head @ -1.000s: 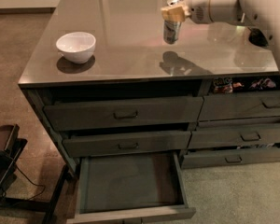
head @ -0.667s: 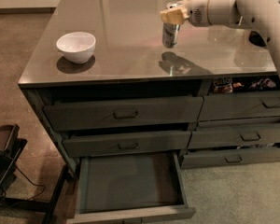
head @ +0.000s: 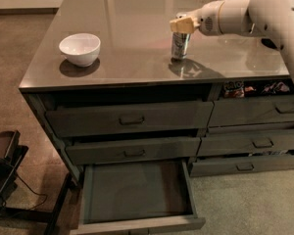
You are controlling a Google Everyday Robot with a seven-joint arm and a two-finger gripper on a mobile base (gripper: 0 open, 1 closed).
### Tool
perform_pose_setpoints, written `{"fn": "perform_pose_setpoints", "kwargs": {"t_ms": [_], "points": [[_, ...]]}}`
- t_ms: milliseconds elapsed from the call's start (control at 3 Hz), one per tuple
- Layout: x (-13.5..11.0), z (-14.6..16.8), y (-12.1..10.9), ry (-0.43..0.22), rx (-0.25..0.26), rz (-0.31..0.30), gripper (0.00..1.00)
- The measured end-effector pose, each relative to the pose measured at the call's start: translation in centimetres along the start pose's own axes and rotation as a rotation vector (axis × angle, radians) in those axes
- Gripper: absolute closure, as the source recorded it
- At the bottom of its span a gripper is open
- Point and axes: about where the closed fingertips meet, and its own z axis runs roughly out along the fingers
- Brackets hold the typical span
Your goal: Pick redbull can from bottom drawer and place on counter
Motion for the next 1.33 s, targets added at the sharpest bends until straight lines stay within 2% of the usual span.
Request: {"fn": "perform_pose_setpoints", "kwargs": {"t_ms": [333,667,1000,1333], "points": [[1.58,0.26,0.23,-0.003,-0.013,0.025,1.0],[2.07,0.29,0.39,-0.013,-0.021,0.03,1.0],[2.07,0.3,0.39,-0.013,-0.021,0.03,0.81],[2.07,0.3,0.4,-0.013,-0.021,0.03,0.58]]}}
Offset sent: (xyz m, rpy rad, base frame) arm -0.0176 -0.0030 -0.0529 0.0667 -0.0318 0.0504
